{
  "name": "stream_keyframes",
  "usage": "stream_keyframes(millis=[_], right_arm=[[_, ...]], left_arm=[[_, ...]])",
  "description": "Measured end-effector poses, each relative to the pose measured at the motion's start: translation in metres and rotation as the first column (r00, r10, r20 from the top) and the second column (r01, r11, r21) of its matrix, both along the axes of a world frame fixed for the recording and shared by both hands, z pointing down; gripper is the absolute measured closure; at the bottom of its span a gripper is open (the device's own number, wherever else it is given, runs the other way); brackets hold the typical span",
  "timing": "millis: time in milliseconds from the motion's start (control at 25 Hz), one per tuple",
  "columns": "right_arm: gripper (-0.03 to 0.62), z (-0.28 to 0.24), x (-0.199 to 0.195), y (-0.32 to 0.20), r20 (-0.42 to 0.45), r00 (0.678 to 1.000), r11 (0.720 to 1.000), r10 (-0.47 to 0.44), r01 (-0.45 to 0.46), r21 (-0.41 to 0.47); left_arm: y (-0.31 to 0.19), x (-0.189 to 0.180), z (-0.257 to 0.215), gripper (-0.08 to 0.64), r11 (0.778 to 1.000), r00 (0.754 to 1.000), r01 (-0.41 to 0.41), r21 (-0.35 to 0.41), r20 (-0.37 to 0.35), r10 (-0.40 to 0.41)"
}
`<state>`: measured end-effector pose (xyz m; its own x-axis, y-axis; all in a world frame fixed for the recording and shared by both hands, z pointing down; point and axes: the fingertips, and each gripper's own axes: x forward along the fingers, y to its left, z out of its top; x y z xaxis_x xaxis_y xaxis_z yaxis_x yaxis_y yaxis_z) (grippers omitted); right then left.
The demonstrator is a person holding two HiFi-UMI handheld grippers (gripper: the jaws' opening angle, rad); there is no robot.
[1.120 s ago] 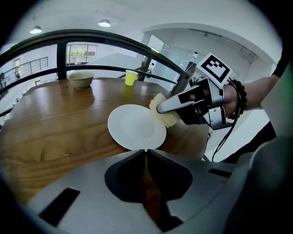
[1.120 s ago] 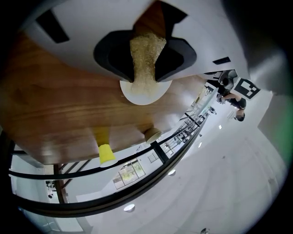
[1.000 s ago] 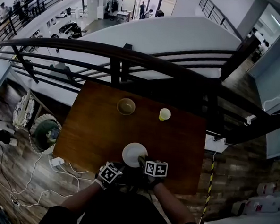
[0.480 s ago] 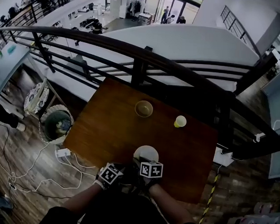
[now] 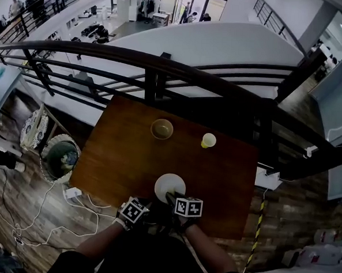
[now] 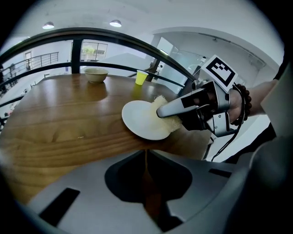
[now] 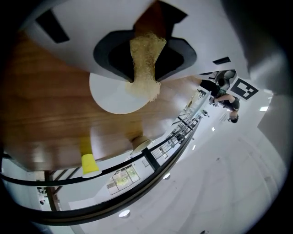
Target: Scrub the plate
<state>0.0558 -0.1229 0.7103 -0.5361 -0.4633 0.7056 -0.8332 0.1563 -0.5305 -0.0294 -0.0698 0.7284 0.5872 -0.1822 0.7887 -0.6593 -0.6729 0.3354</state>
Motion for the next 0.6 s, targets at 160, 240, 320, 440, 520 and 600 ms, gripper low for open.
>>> stream_keyframes(millis=[160, 240, 320, 440, 520, 600], right_arm=[[0.443, -0.002, 0.03, 0.005, 0.003, 0.997, 0.997, 0.081, -0.081, 0.0], [0.443, -0.002, 0.043, 0.008, 0.005, 0.994, 0.994, 0.111, -0.111, 0.002], [0.443, -0.002, 0.052, 0.01, 0.006, 0.992, 0.992, 0.13, -0.13, 0.004], [0.443, -0.001, 0.057, 0.012, 0.007, 0.99, 0.99, 0.141, -0.141, 0.004], [0.443, -0.002, 0.058, 0.011, 0.004, 0.991, 0.991, 0.136, -0.136, 0.006], [0.443, -0.004, 0.055, 0.009, -0.003, 0.992, 0.992, 0.124, -0.124, 0.01]], left_arm=[[-0.001, 0.016, 0.001, 0.535, 0.999, 0.999, -0.042, -0.008, 0.002, 0.042], [-0.001, 0.023, 0.002, 0.535, 0.998, 0.998, -0.058, -0.007, 0.004, 0.058], [0.001, 0.029, 0.003, 0.535, 0.998, 0.998, -0.069, -0.011, 0.007, 0.069], [0.005, 0.033, 0.006, 0.535, 0.997, 0.997, -0.077, -0.028, 0.015, 0.077], [0.005, 0.035, 0.006, 0.535, 0.997, 0.997, -0.078, -0.027, 0.016, 0.079], [0.005, 0.036, 0.003, 0.535, 0.997, 0.997, -0.071, -0.019, 0.007, 0.071]])
